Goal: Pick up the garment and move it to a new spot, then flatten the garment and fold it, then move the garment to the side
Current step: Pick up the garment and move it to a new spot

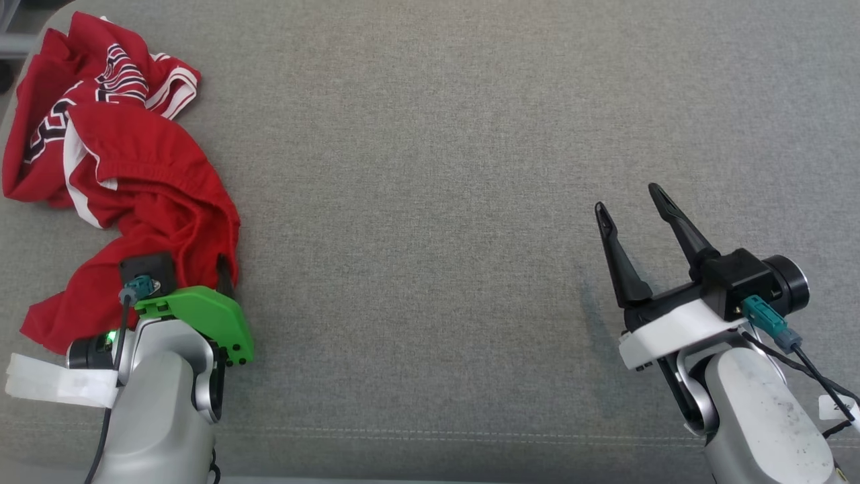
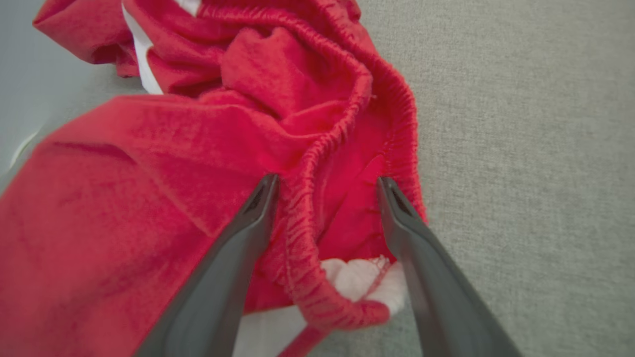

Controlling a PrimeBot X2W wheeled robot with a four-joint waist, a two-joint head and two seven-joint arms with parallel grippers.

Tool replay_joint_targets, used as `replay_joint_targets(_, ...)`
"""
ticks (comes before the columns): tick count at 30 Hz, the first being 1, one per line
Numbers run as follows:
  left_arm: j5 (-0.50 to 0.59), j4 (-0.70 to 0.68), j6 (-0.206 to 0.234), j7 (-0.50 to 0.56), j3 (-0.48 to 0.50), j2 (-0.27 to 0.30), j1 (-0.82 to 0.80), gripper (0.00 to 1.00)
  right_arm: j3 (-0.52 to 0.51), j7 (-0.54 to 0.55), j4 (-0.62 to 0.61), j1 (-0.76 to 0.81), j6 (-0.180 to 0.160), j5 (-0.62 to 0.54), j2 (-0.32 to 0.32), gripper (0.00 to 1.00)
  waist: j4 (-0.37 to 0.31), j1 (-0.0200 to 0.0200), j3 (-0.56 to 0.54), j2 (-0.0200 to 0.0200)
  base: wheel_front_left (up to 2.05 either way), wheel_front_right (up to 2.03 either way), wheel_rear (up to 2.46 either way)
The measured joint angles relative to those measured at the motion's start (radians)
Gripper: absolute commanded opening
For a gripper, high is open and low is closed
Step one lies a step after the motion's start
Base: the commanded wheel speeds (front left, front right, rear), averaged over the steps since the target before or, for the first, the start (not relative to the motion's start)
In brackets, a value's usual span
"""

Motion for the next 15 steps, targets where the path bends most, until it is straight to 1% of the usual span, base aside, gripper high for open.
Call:
replay_joint_targets(3,0.007,0.042,0.004,0.000,0.009,0.004,-0.016,1.00,-0.005,0.000,0.000,-0.002,-0.001,-0.001,-0.002,1.00,-0.004,0.0000,0.008,0.0000,0.00,0.00,0.00)
replay_joint_targets(4,0.007,0.053,0.008,0.000,0.015,0.004,-0.020,0.66,-0.005,0.000,0.001,-0.002,-0.001,-0.001,-0.002,1.00,-0.004,0.0000,0.010,0.0000,0.00,0.00,0.00)
replay_joint_targets(5,0.007,0.062,0.008,0.000,0.021,0.004,-0.022,0.46,-0.006,0.000,0.001,-0.002,-0.001,-0.001,-0.002,1.00,-0.004,0.0000,0.011,0.0000,0.00,0.00,0.00)
replay_joint_targets(6,0.007,0.072,0.009,-0.001,0.026,0.004,-0.026,0.07,-0.006,0.000,0.002,-0.002,-0.001,-0.001,-0.002,1.00,-0.004,0.0000,0.012,0.0000,0.00,0.00,0.00)
replay_joint_targets(7,0.007,0.081,0.009,-0.002,0.029,0.003,-0.031,0.00,-0.007,0.000,0.002,-0.002,-0.002,-0.001,-0.002,1.00,-0.003,0.0000,0.013,0.0000,0.00,0.00,0.00)
replay_joint_targets(9,0.007,0.090,0.009,-0.008,0.033,0.002,-0.041,0.00,-0.009,0.000,0.005,-0.005,-0.002,-0.001,-0.002,1.00,-0.002,0.0000,0.014,0.0000,0.00,0.00,0.00)
replay_joint_targets(15,0.009,0.096,0.009,-0.071,0.030,-0.003,-0.089,0.00,-0.019,0.000,0.009,-0.009,-0.004,0.002,-0.001,1.00,0.012,0.0000,0.005,0.0000,0.00,0.00,0.00)
